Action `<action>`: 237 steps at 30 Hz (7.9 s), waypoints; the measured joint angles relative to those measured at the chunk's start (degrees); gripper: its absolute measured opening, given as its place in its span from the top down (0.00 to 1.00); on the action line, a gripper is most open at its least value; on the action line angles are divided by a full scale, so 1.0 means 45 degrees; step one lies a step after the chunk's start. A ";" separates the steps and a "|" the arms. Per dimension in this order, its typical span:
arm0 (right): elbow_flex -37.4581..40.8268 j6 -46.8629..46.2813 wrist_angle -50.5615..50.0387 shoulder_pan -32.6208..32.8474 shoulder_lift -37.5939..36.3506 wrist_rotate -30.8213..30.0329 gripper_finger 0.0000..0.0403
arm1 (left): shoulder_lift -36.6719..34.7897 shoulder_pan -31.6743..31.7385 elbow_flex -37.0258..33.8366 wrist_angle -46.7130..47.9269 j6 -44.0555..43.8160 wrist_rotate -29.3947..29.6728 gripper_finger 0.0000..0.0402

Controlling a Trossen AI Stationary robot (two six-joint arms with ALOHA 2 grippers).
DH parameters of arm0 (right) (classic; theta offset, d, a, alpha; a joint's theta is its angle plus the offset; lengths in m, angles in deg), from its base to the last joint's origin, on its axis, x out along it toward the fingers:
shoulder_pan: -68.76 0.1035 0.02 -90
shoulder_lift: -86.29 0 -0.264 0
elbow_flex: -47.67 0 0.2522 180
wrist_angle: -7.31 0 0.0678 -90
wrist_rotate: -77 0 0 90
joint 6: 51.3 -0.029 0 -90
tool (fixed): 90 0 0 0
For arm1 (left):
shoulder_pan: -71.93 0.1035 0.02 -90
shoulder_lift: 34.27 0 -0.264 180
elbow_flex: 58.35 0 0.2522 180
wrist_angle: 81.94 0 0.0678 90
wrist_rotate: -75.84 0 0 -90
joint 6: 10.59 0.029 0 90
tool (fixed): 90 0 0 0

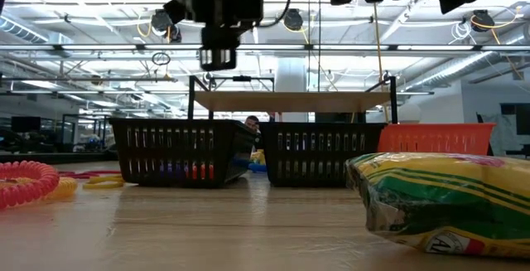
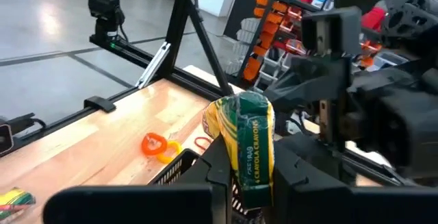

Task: Pick & Place Office Desk Supplies
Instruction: Put the crayon box into the right black basket, then put the rubber band into the orange basket

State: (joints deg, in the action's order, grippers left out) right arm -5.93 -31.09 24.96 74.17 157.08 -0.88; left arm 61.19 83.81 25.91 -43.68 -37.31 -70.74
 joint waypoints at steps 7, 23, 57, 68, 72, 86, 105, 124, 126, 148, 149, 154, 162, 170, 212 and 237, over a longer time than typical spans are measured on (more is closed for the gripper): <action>-0.0003 -0.0578 -0.1739 -0.0015 -0.0612 -0.1144 0.93 | -0.1016 0.0721 -0.0010 0.2870 0.1813 0.0633 0.47; 0.0007 -0.4416 -0.5120 -0.0470 -0.0804 -0.1957 0.93 | -0.6269 -0.0605 0.0005 0.4171 0.1569 1.2409 0.47; 0.0017 -0.7684 -0.5038 -0.0175 0.1552 0.0323 0.90 | -0.6285 -0.1579 0.0010 0.1334 0.2143 1.4261 0.47; 0.0031 -0.7423 -0.3963 -0.0175 0.1940 0.0326 0.55 | -0.6285 -0.1575 0.0010 0.0834 0.2998 1.4246 0.47; 0.0011 -0.7125 -0.3248 -0.0179 0.1615 0.0322 0.50 | -0.6285 -0.1574 0.0010 0.0839 0.2912 1.3946 0.47; 0.0012 -0.4876 -0.7322 -0.0175 -0.2974 -0.4790 0.55 | -0.6183 -0.1579 0.0010 0.2689 0.3364 1.3571 0.47; 0.0022 -0.4799 -0.7877 -0.0267 -0.5306 -0.6396 0.57 | -0.4958 -0.3787 -0.1047 1.0837 -0.7028 1.2686 0.47; 0.0022 -0.5611 -0.7980 -0.0262 -0.5386 -0.6583 0.58 | -0.3029 -0.6524 -0.4590 0.5785 -1.3776 1.1787 0.47; 0.0022 -0.5448 -0.7965 -0.0262 -0.5433 -0.6965 0.58 | -0.2810 -0.6638 -0.4870 0.5268 -1.4158 1.1503 0.47; 0.0022 -0.4430 -0.7125 -0.0359 -0.5777 -0.7017 0.58 | -0.2443 -0.8300 -0.5075 0.3738 -1.6112 1.1643 0.47; 0.0022 -0.4430 -0.7120 -0.0359 -0.5781 -0.7017 0.58 | -0.2443 -0.8336 -0.5071 0.3738 -1.6117 1.1663 0.47; 0.0022 -0.4430 -0.7123 -0.0359 -0.5777 -0.7017 0.58 | -0.2443 -0.8504 -0.5073 0.3731 -1.6190 1.1710 0.47; 0.0022 -0.4430 -0.7130 -0.0359 -0.5777 -0.7012 0.58 | -0.2293 -0.9264 -0.5071 0.3545 -1.5959 1.3486 0.47; 0.0022 -0.4435 -0.7174 -0.0359 -0.5733 -0.7008 0.58 | -0.0776 -1.1083 -0.5066 0.3190 -1.6530 1.7301 0.47; 0.0022 -0.4421 -0.6911 -0.0359 -0.5724 -0.7071 0.58 | 0.0893 -1.2685 -0.4956 0.3345 -1.7547 1.8672 1.00; 0.0101 -0.4998 -0.6263 -0.0350 -0.5427 -0.6998 0.58 | -0.5418 -1.0409 -0.4972 0.0060 -0.6278 2.6152 1.00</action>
State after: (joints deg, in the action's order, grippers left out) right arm -5.48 -53.58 -3.22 72.59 132.66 -32.38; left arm 36.81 36.97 3.54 -43.42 -65.56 46.95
